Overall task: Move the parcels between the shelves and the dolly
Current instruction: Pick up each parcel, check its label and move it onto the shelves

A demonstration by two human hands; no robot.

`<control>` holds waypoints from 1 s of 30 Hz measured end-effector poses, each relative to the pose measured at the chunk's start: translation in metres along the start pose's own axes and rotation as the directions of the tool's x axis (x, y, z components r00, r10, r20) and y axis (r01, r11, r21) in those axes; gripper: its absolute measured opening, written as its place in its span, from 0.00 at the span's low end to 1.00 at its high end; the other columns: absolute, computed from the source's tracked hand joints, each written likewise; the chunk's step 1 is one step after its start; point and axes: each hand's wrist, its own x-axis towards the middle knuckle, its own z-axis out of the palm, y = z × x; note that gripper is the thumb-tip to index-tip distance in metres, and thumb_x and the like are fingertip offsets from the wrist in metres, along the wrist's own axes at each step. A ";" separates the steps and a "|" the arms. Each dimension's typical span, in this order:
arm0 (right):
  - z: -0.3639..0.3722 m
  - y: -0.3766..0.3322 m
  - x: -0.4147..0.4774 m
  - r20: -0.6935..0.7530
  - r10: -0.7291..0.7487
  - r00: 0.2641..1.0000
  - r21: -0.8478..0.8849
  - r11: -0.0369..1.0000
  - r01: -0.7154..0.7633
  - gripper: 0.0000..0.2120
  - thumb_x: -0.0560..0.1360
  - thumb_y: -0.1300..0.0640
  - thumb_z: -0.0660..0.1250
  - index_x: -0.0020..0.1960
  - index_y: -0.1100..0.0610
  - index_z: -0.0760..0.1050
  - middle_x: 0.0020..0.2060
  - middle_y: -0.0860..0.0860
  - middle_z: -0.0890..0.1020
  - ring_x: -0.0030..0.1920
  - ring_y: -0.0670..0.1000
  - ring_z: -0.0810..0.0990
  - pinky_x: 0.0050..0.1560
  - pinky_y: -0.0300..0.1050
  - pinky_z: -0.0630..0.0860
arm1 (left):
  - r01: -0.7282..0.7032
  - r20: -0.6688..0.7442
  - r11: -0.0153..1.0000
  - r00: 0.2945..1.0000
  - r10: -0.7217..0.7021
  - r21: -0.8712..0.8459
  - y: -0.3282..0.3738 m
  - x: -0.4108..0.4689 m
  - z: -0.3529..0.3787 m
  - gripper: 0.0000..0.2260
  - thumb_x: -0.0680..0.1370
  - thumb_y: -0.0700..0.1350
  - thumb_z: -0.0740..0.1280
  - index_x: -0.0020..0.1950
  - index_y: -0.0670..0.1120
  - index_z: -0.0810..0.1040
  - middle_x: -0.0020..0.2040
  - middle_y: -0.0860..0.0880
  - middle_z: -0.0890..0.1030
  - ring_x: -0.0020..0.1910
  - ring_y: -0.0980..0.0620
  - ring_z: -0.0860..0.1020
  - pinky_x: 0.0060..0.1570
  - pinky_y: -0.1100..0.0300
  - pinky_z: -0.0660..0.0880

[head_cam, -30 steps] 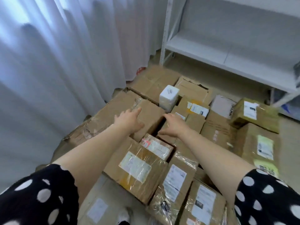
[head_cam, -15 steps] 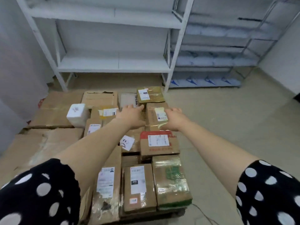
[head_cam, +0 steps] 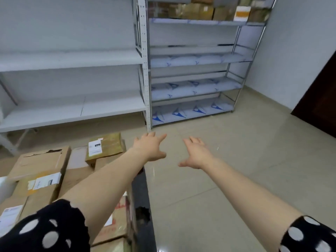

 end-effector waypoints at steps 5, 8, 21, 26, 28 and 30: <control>-0.056 0.122 0.045 -0.022 0.055 0.998 -0.025 0.998 -0.055 0.45 0.68 0.38 0.72 0.75 0.57 0.56 0.74 0.56 0.61 0.75 0.56 0.56 0.73 0.50 0.56 | -0.034 0.008 0.999 0.999 0.034 -0.008 0.099 0.085 -0.029 0.35 0.76 0.58 0.64 0.78 0.58 0.50 0.77 0.45 0.58 0.75 0.43 0.58 0.71 0.45 0.59; -0.081 0.167 0.073 -0.041 0.062 0.997 -0.021 0.998 -0.062 0.44 0.68 0.37 0.70 0.75 0.57 0.57 0.74 0.55 0.61 0.75 0.57 0.55 0.73 0.50 0.54 | -0.049 0.001 0.998 0.999 0.049 0.033 0.132 0.129 -0.049 0.35 0.76 0.57 0.64 0.78 0.57 0.49 0.76 0.45 0.59 0.73 0.44 0.62 0.70 0.46 0.63; -0.224 0.260 0.285 -0.244 -0.028 0.969 -0.015 1.000 0.025 0.40 0.74 0.38 0.65 0.76 0.58 0.54 0.75 0.55 0.59 0.75 0.57 0.56 0.74 0.53 0.57 | -0.029 -0.241 0.995 0.969 0.050 0.092 0.179 0.362 -0.185 0.37 0.76 0.58 0.64 0.79 0.51 0.48 0.67 0.47 0.73 0.64 0.44 0.72 0.56 0.51 0.74; -0.297 0.256 0.420 -0.279 -0.044 0.959 0.096 0.993 0.074 0.35 0.78 0.43 0.61 0.77 0.59 0.52 0.76 0.56 0.58 0.75 0.56 0.57 0.72 0.51 0.60 | -0.029 -0.282 0.995 0.958 0.055 0.095 0.153 0.476 -0.262 0.33 0.79 0.55 0.62 0.79 0.50 0.49 0.72 0.47 0.68 0.69 0.45 0.69 0.63 0.51 0.71; -0.322 0.252 0.470 -0.304 -0.068 0.950 0.151 0.981 0.118 0.31 0.80 0.46 0.59 0.76 0.59 0.54 0.75 0.56 0.59 0.74 0.57 0.60 0.70 0.51 0.62 | -0.021 -0.290 0.995 0.956 0.049 0.098 0.140 0.525 -0.294 0.30 0.79 0.52 0.62 0.78 0.48 0.54 0.72 0.45 0.69 0.69 0.44 0.69 0.64 0.52 0.69; -0.344 0.255 0.516 -0.324 -0.080 0.943 0.177 0.974 0.144 0.27 0.81 0.48 0.57 0.76 0.59 0.55 0.74 0.56 0.60 0.72 0.57 0.62 0.68 0.52 0.65 | -0.008 -0.314 0.993 0.948 0.046 0.119 0.133 0.573 -0.324 0.28 0.79 0.50 0.61 0.77 0.47 0.56 0.72 0.44 0.68 0.69 0.44 0.69 0.64 0.51 0.69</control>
